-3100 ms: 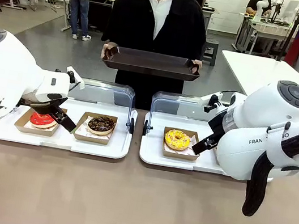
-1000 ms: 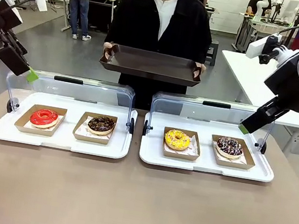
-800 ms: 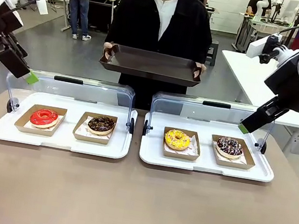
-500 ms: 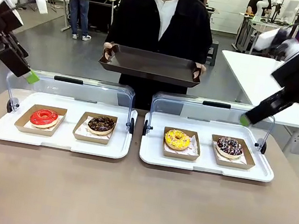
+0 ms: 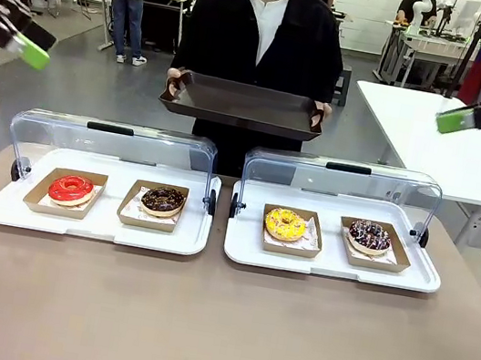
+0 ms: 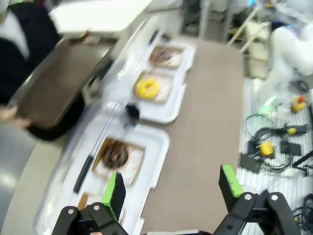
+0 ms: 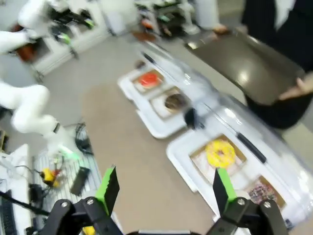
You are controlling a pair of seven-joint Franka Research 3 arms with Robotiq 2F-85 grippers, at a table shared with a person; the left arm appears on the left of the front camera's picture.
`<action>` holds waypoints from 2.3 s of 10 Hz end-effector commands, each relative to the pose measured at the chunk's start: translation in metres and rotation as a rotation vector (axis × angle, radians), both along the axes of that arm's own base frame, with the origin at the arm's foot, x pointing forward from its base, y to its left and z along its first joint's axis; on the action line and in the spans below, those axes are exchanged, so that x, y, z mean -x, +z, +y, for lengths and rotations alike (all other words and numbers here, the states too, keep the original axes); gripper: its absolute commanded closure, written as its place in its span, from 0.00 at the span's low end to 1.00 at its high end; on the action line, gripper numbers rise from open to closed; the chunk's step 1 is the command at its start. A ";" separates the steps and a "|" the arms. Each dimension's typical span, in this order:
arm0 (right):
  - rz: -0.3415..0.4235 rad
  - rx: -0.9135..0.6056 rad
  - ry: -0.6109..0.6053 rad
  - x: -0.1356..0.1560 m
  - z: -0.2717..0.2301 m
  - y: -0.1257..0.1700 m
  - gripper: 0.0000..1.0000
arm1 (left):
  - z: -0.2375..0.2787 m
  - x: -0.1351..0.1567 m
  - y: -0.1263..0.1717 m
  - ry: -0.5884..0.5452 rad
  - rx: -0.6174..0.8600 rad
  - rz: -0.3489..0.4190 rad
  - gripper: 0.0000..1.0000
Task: Provide the desired donut to the person.
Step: Pick up and lift the Paper togo box containing the Donut pointed at by the person.
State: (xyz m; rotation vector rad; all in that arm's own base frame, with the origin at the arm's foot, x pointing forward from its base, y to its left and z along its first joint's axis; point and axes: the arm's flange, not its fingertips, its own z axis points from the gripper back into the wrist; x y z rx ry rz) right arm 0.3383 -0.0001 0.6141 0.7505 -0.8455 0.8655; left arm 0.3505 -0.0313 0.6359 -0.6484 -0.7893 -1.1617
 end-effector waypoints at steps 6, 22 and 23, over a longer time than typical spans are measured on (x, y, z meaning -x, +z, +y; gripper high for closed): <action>0.039 -0.226 0.170 -0.045 -0.086 -0.026 0.00 | 0.076 -0.055 -0.010 -0.162 0.251 0.050 0.00; 0.067 -0.184 0.093 -0.032 -0.123 -0.044 0.00 | 0.133 -0.044 -0.019 0.029 0.209 0.029 0.00; 0.067 -0.184 0.093 -0.032 -0.123 -0.044 0.00 | 0.133 -0.044 -0.019 0.029 0.209 0.029 0.00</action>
